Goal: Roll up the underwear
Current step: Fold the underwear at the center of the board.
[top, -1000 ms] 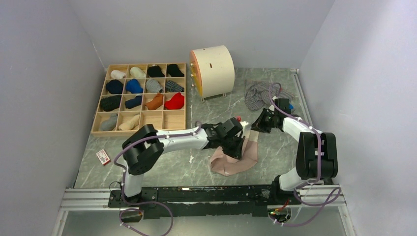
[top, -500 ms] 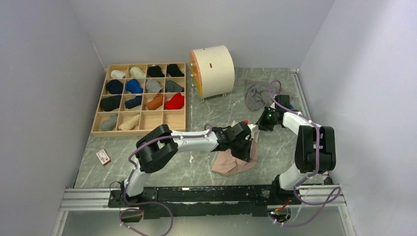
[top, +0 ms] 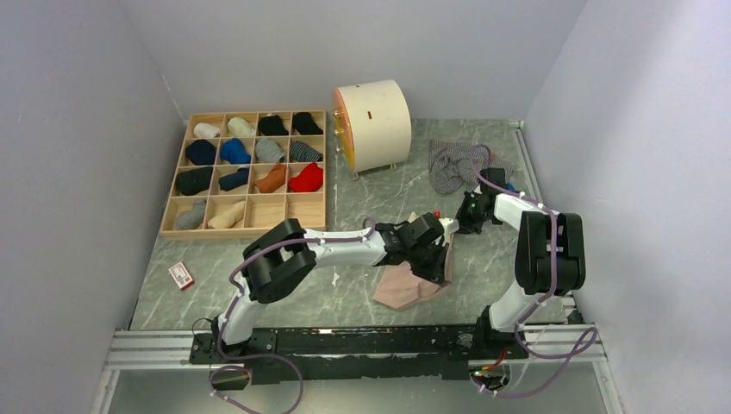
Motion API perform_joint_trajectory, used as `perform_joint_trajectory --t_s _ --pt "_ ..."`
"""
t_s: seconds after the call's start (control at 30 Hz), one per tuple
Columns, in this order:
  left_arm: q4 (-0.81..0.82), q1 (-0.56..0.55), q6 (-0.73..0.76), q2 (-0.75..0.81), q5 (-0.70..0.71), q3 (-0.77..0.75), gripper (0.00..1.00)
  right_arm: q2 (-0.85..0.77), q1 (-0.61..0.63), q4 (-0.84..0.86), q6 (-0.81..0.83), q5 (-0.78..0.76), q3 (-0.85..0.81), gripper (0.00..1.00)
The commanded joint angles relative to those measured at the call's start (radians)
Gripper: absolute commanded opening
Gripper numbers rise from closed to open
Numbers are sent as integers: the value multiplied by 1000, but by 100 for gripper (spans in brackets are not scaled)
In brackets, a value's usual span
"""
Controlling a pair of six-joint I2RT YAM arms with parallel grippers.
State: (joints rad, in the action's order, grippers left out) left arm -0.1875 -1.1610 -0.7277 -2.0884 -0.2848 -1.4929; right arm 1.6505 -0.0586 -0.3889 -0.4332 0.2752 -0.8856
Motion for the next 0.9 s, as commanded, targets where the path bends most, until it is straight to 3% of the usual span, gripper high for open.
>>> perform_joint_trajectory --t_s 0.0,0.33,0.37,0.5,0.67,0.7,0.77,0.87 --pt "-54 -32 -11 -1 -102 -75 5 11 -14 92 22 -44 -23 0" --pt "-19 -34 -30 -36 -98 -74 5 12 -15 75 26 -61 -33 0" --pt "-35 -34 -23 -39 -87 -76 8 12 -15 70 21 -67 -34 0" --pt "-19 -33 -7 -7 -73 -33 37 -2 -20 53 11 -113 -39 1" --pt "14 -31 16 98 -47 33 49 -57 -27 57 -10 -122 -23 5" --pt "7 -30 28 121 -49 37 50 -60 -27 57 -4 -101 -23 10" --pt "-5 -27 52 172 -39 53 52 -54 -27 54 15 -57 -32 36" --pt "-37 -11 100 272 -17 110 54 -73 -30 -7 19 -91 -58 45"
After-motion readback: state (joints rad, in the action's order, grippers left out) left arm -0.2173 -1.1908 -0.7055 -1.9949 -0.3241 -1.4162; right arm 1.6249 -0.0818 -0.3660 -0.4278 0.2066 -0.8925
